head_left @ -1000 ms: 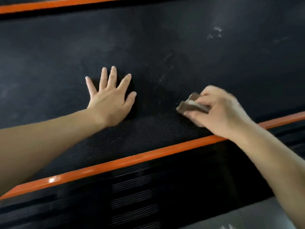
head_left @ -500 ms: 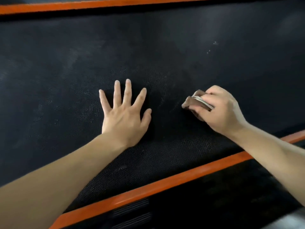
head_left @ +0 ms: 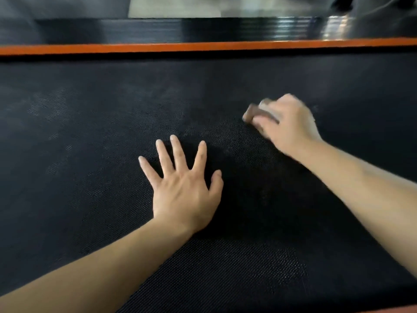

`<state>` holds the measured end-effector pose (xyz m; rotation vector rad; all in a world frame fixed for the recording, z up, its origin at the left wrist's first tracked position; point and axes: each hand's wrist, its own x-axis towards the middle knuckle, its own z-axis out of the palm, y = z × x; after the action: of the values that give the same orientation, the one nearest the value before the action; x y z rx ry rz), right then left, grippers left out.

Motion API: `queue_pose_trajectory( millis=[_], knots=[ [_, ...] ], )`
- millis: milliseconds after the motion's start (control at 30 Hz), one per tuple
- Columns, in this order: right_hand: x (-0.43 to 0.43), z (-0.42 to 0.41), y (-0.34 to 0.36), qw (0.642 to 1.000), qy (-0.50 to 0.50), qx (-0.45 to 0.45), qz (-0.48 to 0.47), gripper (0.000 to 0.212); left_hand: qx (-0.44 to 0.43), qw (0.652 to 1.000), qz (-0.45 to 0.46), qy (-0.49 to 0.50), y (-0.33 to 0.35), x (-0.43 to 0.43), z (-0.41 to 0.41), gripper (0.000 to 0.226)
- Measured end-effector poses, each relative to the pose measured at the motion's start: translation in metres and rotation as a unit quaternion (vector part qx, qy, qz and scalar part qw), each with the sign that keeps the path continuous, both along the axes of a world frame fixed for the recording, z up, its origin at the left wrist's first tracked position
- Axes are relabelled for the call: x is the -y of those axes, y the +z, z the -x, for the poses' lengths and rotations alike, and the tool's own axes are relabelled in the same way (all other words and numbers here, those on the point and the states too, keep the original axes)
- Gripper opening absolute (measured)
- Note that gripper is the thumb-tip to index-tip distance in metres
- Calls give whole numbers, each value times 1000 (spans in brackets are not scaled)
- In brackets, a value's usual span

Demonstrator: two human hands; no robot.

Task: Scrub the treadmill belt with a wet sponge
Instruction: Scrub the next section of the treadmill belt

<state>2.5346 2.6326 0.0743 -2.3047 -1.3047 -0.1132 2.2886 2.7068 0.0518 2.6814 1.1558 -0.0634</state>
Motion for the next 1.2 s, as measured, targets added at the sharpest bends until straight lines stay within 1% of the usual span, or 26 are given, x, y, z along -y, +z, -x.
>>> queue_pose_trajectory(
  millis=[67, 100, 133, 167, 233, 267, 300, 333, 400, 433, 467, 500, 567, 600, 633, 667, 767, 800, 867, 933, 1000, 1033, 1067, 1133, 1200],
  knots=[
    [-30, -35, 5, 994, -111, -14, 8, 34, 5, 1000, -1, 3, -1, 0, -1, 75],
    [-41, -39, 2, 993, -113, -20, 14, 34, 5, 1000, -5, 5, -1, 0, -1, 75],
    [-45, -32, 1, 997, -72, -20, 20, 32, 4, 1000, -9, 6, -1, 0, -2, 75],
    [-44, -20, -2, 1000, -4, -18, 24, 31, 3, 1000, -12, 8, 0, 1, -2, 75],
    [-30, 1, -4, 993, 113, -29, 31, 28, 1, 1000, -15, 14, 0, 1, -2, 75],
    [-26, -1, -2, 991, 132, -21, 31, 29, 0, 1000, -16, 17, 1, 1, -2, 75],
    [-30, -11, 1, 993, 118, -7, 22, 30, -1, 1000, -17, 17, 1, 1, -3, 75],
    [-39, -25, 3, 997, 73, 1, 12, 31, -1, 1000, -18, 16, 0, 1, -3, 75],
    [-63, -55, 7, 998, -56, -4, 3, 33, 5, 1000, -18, 19, 0, 2, -2, 75],
    [-72, -63, 6, 995, -102, -2, 3, 35, 8, 1000, -19, 22, 0, 2, -2, 75],
    [-79, -62, 2, 994, -106, 8, 9, 36, 5, 1000, -19, 22, 0, 2, -2, 75],
    [-82, -55, -1, 997, -75, 12, 19, 36, 0, 1000, -20, 22, 0, 3, -2, 75],
    [-79, -37, -4, 999, 35, -14, 29, 32, -4, 999, -22, 26, 1, 3, -2, 75],
    [-75, -35, -3, 997, 70, -27, 33, 30, -4, 999, -22, 27, 2, 3, -2, 75],
    [-76, -39, 0, 996, 74, -28, 33, 28, -4, 999, -22, 28, 2, 3, -3, 75],
    [-83, -49, 4, 998, 50, -24, 27, 29, -5, 999, -22, 27, 1, 3, -3, 75],
    [-116, -89, 11, 994, -106, -22, 8, 36, -9, 999, -22, 30, 1, 4, -3, 76],
    [-126, -97, 9, 990, -139, -24, 6, 37, -8, 999, -24, 32, 2, 4, -4, 77],
    [-138, -93, 5, 989, -145, -13, 2, 37, -10, 999, -23, 35, 2, 5, -3, 77],
    [-138, -85, 2, 996, -88, -6, -6, 36, -10, 999, -24, 36, 2, 4, -4, 77],
    [-133, -87, 3, 999, -42, -3, 14, 37, -6, 999, -25, 37, 2, 4, -5, 77],
    [-129, -93, 5, 998, -47, 5, 37, 39, -6, 999, -25, 36, 1, 3, -5, 77],
    [-126, -104, 7, 996, -74, 9, 52, 42, -7, 999, -26, 35, 1, 3, -5, 77],
    [-118, -122, 11, 988, -150, -7, 43, 42, -7, 999, -26, 35, 0, 4, -5, 77],
    [-111, -119, 12, 982, -189, -13, 26, 37, -2, 999, -27, 35, 0, 4, -5, 77]
  ],
)
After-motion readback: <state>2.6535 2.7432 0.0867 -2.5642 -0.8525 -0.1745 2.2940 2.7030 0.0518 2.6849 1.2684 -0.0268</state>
